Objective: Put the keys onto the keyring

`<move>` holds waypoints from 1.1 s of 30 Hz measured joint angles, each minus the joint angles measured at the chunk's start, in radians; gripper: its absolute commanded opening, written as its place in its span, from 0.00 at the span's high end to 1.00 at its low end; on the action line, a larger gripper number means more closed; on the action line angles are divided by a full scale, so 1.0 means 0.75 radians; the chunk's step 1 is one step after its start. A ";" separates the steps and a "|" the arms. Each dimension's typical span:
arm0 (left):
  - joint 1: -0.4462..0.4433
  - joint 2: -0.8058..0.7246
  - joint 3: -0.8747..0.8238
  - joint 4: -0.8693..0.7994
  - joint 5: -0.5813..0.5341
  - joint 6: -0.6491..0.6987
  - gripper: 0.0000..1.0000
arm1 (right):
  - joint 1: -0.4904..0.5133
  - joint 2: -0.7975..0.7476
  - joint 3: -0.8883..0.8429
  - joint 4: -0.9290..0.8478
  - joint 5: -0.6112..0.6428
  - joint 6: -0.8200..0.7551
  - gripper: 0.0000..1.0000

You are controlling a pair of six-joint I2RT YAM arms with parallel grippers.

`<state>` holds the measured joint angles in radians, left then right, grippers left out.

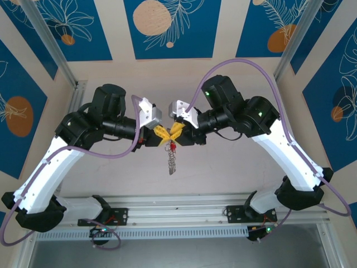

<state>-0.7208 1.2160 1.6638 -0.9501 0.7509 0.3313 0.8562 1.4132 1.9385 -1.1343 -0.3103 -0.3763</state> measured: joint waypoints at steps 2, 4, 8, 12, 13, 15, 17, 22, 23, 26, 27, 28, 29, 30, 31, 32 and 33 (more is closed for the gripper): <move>-0.006 -0.015 -0.017 0.038 0.001 -0.005 1.00 | -0.027 -0.035 -0.051 0.053 -0.030 0.030 0.59; -0.006 -0.026 -0.032 0.070 0.000 -0.012 1.00 | -0.054 -0.078 -0.113 0.108 -0.075 0.064 0.59; -0.006 -0.055 -0.074 0.136 0.001 -0.026 1.00 | -0.140 -0.201 -0.269 0.200 -0.188 0.153 0.63; -0.006 -0.092 -0.131 0.212 0.007 -0.051 1.00 | -0.201 -0.283 -0.362 0.271 -0.308 0.231 0.64; -0.006 -0.100 -0.144 0.233 0.011 -0.058 1.00 | -0.204 -0.292 -0.374 0.285 -0.337 0.249 0.64; -0.006 -0.112 -0.162 0.273 0.019 -0.071 1.00 | -0.204 -0.294 -0.383 0.310 -0.379 0.274 0.66; -0.006 -0.121 -0.178 0.312 0.028 -0.087 1.00 | -0.205 -0.290 -0.390 0.338 -0.417 0.297 0.67; -0.006 -0.128 -0.197 0.370 0.041 -0.111 1.00 | -0.205 -0.255 -0.392 0.378 -0.469 0.335 0.68; -0.006 -0.128 -0.200 0.377 0.043 -0.115 1.00 | -0.205 -0.250 -0.397 0.388 -0.471 0.338 0.68; -0.006 -0.128 -0.205 0.387 0.046 -0.121 1.00 | -0.205 -0.231 -0.408 0.406 -0.483 0.350 0.70; -0.006 -0.128 -0.207 0.392 0.046 -0.122 1.00 | -0.205 -0.227 -0.412 0.411 -0.486 0.353 0.71; -0.006 -0.128 -0.208 0.400 0.046 -0.125 1.00 | -0.205 -0.223 -0.415 0.413 -0.491 0.356 0.72; -0.006 -0.128 -0.210 0.405 0.046 -0.126 1.00 | -0.205 -0.221 -0.416 0.415 -0.492 0.355 0.73; -0.006 -0.128 -0.211 0.410 0.046 -0.130 1.00 | -0.205 -0.218 -0.417 0.415 -0.495 0.359 0.75; -0.006 -0.128 -0.213 0.417 0.046 -0.130 1.00 | -0.205 -0.218 -0.419 0.416 -0.496 0.360 0.75; -0.006 -0.128 -0.214 0.421 0.046 -0.130 1.00 | -0.205 -0.218 -0.421 0.416 -0.498 0.360 0.76; -0.006 -0.128 -0.216 0.427 0.046 -0.131 1.00 | -0.205 -0.218 -0.422 0.416 -0.500 0.360 0.77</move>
<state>-0.7250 1.1202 1.5021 -0.6300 0.7856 0.2333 0.7025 1.2495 1.6218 -0.8227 -0.6853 -0.1062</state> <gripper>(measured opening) 0.062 0.243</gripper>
